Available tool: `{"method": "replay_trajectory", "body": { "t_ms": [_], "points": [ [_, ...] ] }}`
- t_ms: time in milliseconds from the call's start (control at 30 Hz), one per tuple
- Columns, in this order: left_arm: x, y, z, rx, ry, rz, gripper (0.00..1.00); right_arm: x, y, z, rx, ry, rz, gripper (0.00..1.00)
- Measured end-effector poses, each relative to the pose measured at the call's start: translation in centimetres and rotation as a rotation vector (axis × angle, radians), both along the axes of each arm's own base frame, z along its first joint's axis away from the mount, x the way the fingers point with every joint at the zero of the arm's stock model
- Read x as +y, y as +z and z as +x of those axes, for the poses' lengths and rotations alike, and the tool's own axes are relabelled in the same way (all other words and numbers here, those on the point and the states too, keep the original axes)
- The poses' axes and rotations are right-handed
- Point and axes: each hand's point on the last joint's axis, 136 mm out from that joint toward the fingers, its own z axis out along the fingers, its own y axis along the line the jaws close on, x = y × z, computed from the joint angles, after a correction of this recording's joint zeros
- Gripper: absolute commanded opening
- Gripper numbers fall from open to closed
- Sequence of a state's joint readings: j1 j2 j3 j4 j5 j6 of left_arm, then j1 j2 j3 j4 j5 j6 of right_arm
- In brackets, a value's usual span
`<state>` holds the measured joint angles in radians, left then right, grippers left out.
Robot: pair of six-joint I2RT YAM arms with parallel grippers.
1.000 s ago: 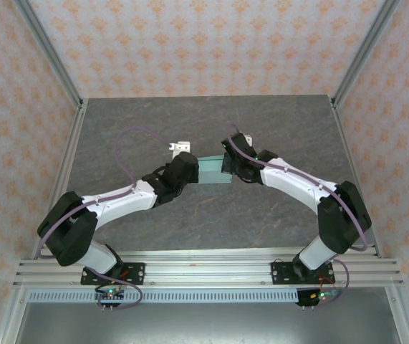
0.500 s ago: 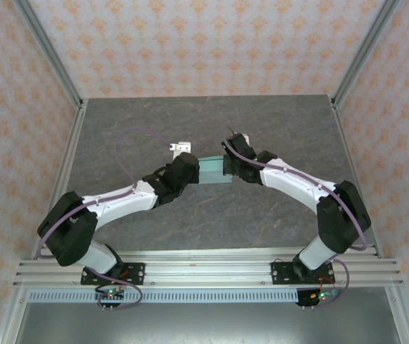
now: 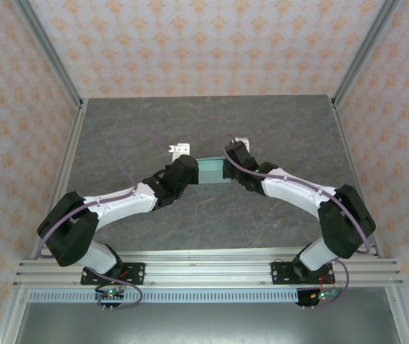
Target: Fold the paper box
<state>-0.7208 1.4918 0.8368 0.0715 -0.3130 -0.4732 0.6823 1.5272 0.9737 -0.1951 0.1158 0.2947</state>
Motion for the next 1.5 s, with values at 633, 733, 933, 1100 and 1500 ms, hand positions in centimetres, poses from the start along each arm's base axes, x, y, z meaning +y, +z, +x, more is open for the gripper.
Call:
{"method": "replay_trajectory", "body": {
  "t_ms": [633, 733, 933, 1100, 1500],
  "points": [
    [0.8, 0.0, -0.2, 0.006, 0.022, 0.053, 0.0, 0.4, 0.2, -1.1, 0.048, 0.029, 0.026, 0.34],
    [1.0, 0.0, -0.3, 0.013, 0.029, 0.067, 0.0, 0.8, 0.5, -1.1, 0.055, 0.044, 0.04, 0.35],
    [1.3, 0.0, -0.4, 0.028, 0.036, 0.089, 0.0, 1.6, 0.8, -1.2, 0.066, 0.072, 0.071, 0.37],
    [1.1, 0.1, -0.6, 0.035, 0.03, 0.1, 0.0, 1.9, 0.8, -1.5, 0.081, 0.092, 0.086, 0.42],
    [0.9, 0.1, -1.0, 0.044, 0.02, 0.142, 0.0, 1.6, 2.1, -2.7, 0.09, 0.127, 0.085, 0.48]
  ]
}}
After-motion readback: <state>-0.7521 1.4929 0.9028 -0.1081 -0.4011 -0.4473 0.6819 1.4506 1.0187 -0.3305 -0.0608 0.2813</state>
